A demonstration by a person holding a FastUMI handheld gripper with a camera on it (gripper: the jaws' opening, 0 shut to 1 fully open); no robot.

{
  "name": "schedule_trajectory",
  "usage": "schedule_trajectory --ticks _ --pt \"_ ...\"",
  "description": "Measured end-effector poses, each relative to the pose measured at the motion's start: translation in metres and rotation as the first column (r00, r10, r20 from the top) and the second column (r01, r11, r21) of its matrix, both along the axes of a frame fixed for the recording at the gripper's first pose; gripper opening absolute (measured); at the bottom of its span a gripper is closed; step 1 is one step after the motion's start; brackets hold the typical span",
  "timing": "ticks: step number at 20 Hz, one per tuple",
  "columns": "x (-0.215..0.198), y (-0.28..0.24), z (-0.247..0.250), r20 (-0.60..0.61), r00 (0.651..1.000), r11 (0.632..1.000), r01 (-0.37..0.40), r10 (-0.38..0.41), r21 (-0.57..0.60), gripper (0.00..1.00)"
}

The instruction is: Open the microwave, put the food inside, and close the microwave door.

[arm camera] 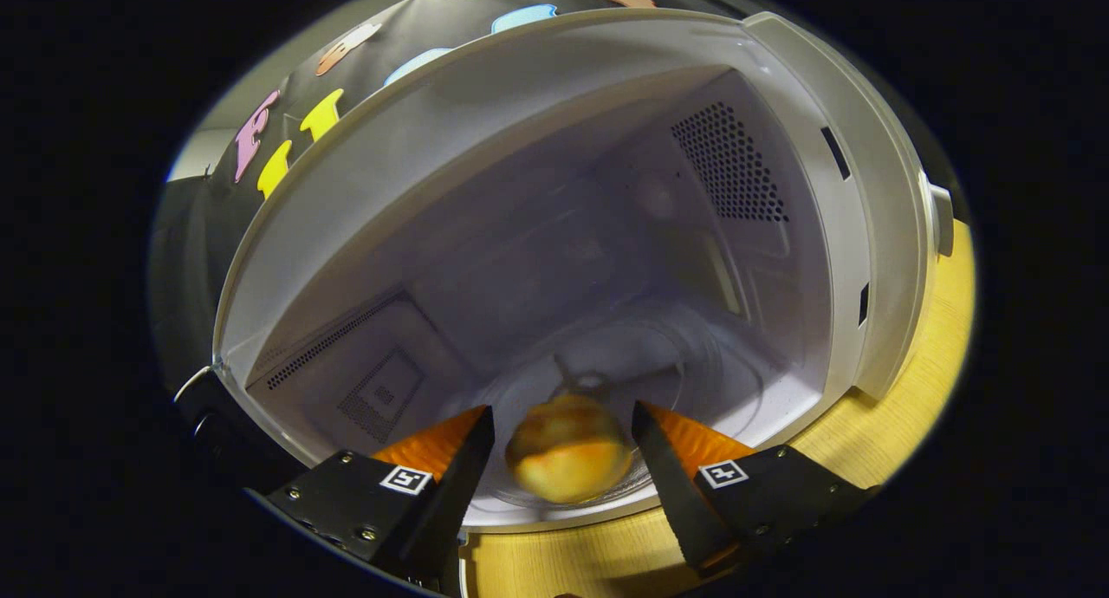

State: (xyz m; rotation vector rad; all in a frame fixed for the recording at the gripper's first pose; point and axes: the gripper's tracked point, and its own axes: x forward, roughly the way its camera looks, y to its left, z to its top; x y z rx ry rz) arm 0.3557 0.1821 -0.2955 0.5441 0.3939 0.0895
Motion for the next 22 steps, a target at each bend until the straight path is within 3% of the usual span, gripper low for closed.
schedule_trajectory --ticks 9,22 --pt "-0.033 -0.01 0.056 0.098 0.994 0.993 -0.038 0.049 -0.108 0.96" --pt "-0.205 -0.027 0.193 0.278 0.946 0.954 -0.086 0.168 -0.287 0.96"
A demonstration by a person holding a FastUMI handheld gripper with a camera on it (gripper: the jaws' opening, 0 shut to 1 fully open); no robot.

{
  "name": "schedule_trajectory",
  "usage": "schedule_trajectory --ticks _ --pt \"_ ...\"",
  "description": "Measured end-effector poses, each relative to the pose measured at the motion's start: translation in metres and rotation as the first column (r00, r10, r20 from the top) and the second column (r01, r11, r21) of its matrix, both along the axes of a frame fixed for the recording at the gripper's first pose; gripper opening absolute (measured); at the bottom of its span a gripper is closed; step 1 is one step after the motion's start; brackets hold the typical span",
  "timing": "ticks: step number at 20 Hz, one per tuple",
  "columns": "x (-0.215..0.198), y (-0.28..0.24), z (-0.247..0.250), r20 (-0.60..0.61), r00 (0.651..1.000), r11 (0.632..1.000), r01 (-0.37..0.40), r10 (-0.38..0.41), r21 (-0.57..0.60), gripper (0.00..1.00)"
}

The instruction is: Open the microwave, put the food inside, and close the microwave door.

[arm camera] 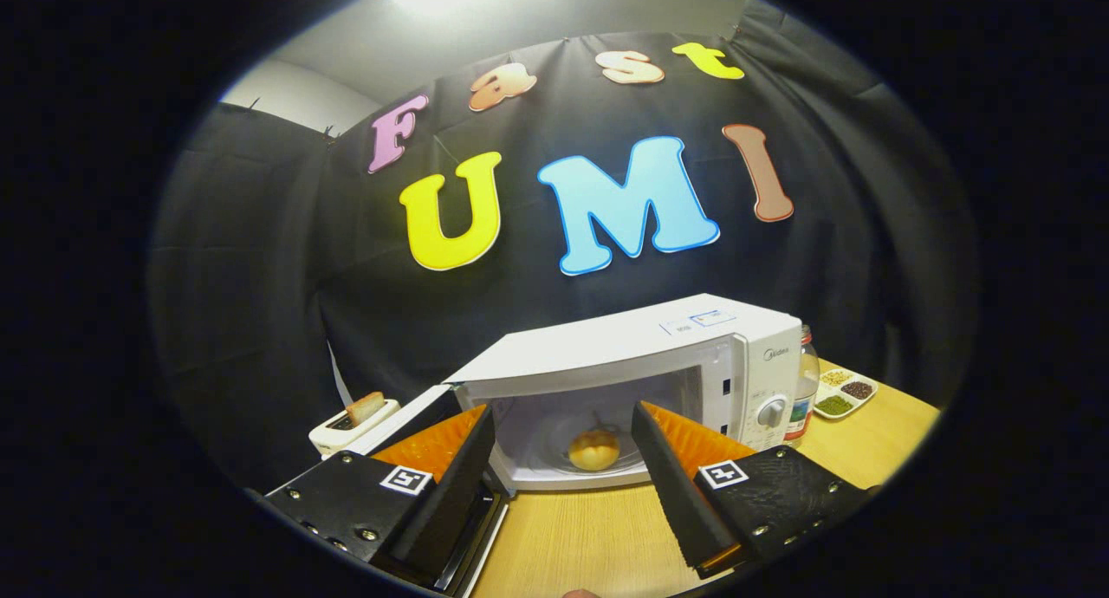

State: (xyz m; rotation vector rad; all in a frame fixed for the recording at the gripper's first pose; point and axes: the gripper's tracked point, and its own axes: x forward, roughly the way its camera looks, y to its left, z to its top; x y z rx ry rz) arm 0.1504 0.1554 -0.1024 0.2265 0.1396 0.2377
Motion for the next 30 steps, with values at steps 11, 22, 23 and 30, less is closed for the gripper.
schedule_trajectory --ticks 11,22,23,30 --pt "-0.15 0.009 0.034 0.07 0.992 0.988 -0.101 0.109 -0.113 0.98" --pt "-0.237 0.113 0.021 0.04 0.937 0.932 -0.34 0.347 -0.127 0.27" --pt "-0.238 0.123 0.017 0.033 0.933 0.928 -0.352 0.359 -0.122 0.11" --pt "-0.236 0.193 -0.029 -0.073 0.86 0.854 -0.509 0.504 -0.107 0.02"
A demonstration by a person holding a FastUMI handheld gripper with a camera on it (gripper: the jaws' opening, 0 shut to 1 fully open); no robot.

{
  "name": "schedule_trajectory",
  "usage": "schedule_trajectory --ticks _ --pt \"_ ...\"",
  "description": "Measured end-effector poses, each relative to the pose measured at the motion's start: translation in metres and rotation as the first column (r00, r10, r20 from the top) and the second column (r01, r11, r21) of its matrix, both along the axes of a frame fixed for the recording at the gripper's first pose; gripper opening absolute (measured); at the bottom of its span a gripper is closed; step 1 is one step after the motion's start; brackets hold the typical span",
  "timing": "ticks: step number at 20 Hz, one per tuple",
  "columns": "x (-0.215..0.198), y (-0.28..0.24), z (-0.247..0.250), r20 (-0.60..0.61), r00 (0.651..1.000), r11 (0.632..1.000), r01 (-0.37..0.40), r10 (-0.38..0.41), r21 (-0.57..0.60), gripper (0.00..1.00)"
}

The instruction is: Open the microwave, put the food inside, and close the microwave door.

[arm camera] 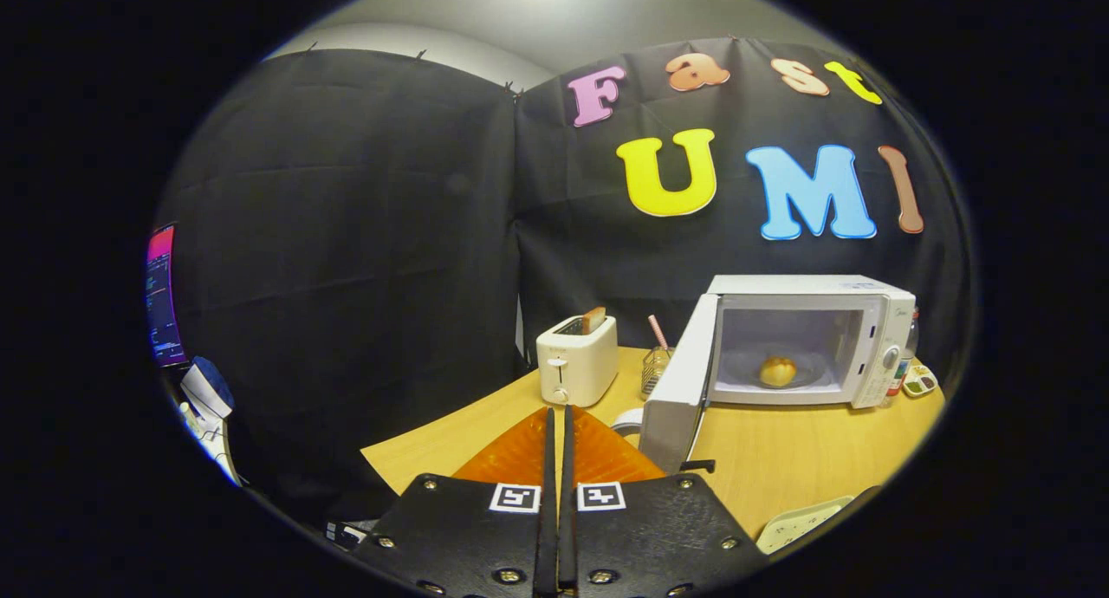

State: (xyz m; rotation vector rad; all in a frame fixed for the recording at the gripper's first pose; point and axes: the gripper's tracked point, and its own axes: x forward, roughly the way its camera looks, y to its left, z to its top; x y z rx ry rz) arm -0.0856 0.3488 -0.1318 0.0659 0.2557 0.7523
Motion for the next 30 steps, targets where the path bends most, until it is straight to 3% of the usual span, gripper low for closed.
schedule_trajectory --ticks 7,14,20,30 --pt "0.031 0.007 -0.04 -0.132 0.991 1.0 -0.019 0.02 0.009 0.01" --pt "0.033 -0.031 -0.042 -0.135 0.991 0.999 -0.001 -0.004 -0.036 0.01" --pt "0.056 -0.09 -0.047 -0.12 0.988 0.992 0.083 -0.094 -0.093 0.01" --pt "0.139 -0.17 -0.052 -0.139 0.95 0.957 0.267 -0.281 -0.112 0.01"
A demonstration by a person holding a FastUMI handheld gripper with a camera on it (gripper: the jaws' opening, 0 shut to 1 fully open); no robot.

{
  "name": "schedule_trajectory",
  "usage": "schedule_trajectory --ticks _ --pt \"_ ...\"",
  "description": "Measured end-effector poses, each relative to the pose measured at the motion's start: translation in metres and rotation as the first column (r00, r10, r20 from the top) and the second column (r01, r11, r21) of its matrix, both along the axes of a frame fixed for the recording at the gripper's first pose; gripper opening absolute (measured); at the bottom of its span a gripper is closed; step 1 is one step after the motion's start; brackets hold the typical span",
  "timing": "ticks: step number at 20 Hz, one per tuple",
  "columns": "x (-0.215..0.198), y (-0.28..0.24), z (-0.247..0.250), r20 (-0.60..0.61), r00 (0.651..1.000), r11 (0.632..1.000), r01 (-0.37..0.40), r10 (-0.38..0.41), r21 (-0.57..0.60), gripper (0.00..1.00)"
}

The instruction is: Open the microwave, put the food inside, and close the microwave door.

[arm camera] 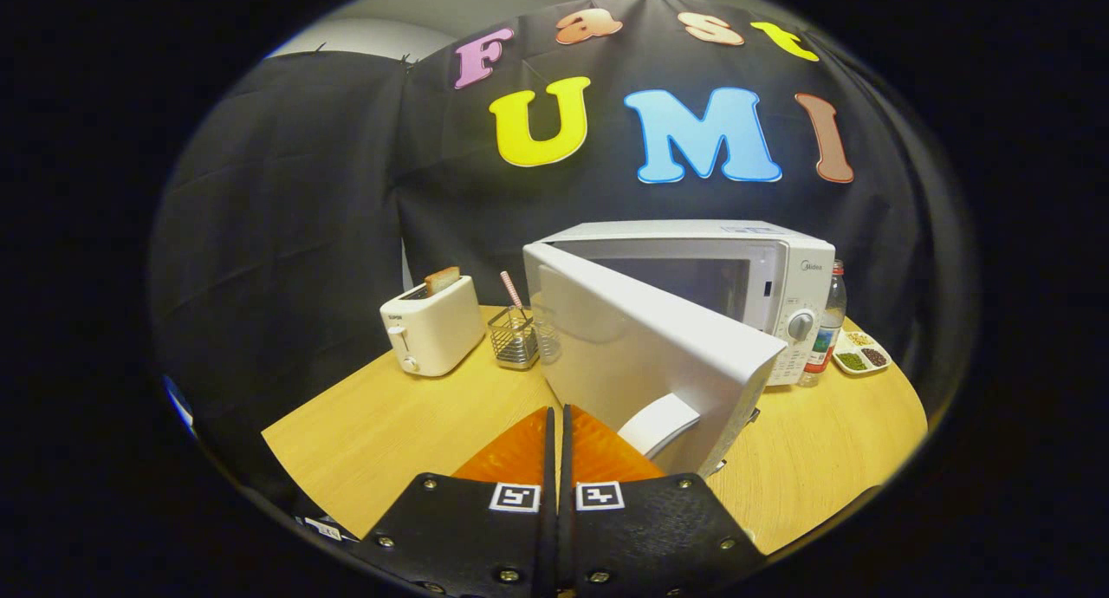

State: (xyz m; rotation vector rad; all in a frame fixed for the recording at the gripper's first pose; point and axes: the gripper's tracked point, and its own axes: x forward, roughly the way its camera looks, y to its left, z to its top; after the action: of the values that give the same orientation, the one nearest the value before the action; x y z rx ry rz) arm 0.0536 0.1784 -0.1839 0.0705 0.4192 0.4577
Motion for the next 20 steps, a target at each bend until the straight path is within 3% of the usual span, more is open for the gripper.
schedule_trajectory --ticks 11,20 --pt "0.091 -0.049 -0.012 -0.007 0.986 0.986 0.165 -0.165 -0.011 0.01" --pt "0.161 -0.071 -0.022 -0.014 0.968 0.968 0.251 -0.251 -0.009 0.01"
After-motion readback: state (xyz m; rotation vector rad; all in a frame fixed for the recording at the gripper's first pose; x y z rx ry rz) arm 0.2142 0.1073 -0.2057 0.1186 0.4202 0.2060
